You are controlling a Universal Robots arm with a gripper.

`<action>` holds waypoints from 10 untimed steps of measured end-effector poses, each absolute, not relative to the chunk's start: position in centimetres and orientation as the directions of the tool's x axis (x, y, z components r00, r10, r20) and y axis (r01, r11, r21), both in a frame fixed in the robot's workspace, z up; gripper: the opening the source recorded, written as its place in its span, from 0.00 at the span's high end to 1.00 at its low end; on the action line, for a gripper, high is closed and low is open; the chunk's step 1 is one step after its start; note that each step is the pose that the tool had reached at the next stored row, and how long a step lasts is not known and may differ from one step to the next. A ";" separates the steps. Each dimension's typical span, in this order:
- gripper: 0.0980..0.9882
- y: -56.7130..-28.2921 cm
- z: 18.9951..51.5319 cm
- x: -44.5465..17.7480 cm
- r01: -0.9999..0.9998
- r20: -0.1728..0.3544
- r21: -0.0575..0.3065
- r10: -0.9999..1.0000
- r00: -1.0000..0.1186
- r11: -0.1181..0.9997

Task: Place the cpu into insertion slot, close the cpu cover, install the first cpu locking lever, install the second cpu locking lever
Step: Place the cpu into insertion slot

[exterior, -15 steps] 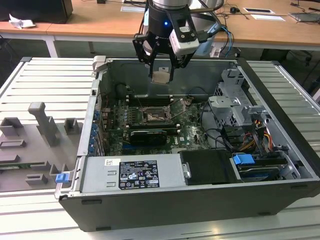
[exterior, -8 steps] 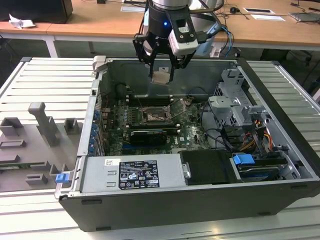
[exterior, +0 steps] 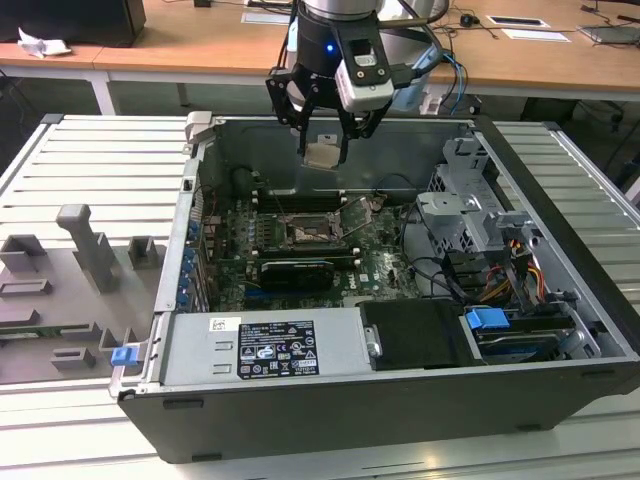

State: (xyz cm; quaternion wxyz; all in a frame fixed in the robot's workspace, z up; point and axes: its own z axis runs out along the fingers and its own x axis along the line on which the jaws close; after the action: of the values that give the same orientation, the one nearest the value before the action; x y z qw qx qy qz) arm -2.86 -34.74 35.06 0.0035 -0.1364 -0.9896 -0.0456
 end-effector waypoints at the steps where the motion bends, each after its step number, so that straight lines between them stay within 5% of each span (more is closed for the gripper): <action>1: 0.52 -34.7 35.1 -2.9 0.273 0.019 0.089 0.272 -0.962 0.958; 10: 0.52 -34.7 35.0 -2.9 0.302 0.019 0.089 0.302 -0.953 0.949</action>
State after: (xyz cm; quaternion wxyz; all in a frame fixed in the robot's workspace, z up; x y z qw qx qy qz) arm -2.86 -34.74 34.99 0.0027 -0.1530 -0.9872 -0.0457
